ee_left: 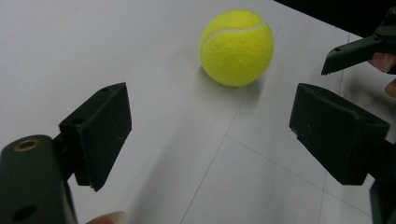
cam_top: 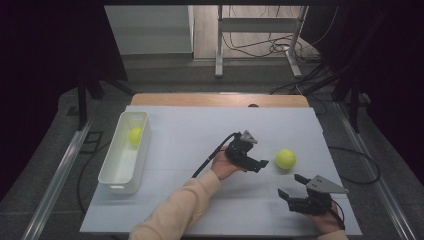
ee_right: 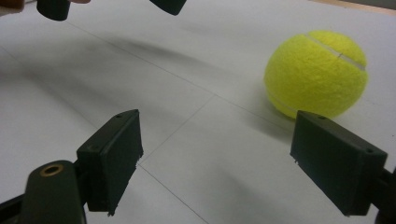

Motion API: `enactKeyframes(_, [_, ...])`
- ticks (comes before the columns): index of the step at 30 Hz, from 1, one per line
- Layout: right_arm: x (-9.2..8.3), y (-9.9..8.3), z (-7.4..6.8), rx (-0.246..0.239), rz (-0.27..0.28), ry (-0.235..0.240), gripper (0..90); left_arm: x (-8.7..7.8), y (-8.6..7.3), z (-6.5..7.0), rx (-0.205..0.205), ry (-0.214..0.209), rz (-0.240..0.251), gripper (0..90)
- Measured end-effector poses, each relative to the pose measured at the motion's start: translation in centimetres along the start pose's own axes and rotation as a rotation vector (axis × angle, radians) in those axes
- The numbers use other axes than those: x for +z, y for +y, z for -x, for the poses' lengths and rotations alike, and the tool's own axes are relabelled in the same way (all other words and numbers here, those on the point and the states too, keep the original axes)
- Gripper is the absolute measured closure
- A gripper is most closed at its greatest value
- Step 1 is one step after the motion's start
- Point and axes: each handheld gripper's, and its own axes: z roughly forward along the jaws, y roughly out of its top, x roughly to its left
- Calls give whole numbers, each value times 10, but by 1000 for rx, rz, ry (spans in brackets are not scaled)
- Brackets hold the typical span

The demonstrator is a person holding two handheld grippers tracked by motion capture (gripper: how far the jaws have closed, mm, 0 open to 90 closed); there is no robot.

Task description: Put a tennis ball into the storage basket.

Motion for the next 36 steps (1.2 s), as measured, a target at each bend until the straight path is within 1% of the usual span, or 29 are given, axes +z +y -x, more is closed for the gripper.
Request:
enactKeyframes(5, [0, 0, 0, -2, -1, 0, 169, 4, 2, 1, -1, -4, -4, 134])
enactKeyframes(11, [0, 0, 0, -3, 2, 3, 168, 12, 5, 3, 8, -11, -17, 134])
enactKeyframes(17, [0, 0, 0, 1, 1, 3, 169, 19, 8, 5, 7, -16, -16, 134])
enactKeyframes(20, [0, 0, 0, 2, 1, 2, 169, 23, 9, 7, 18, -21, -28, 134])
enactKeyframes(23, [0, 0, 0, 0, 1, 1, 169, 25, 10, 7, 17, -22, -30, 134])
enactKeyframes(27, [0, 0, 1, 0, -1, 1, 169, 32, 10, 9, 10, -25, -34, 134])
enactKeyframes(36, [0, 0, 1, 0, 1, -2, 168, 45, 12, 13, 14, -42, -46, 134])
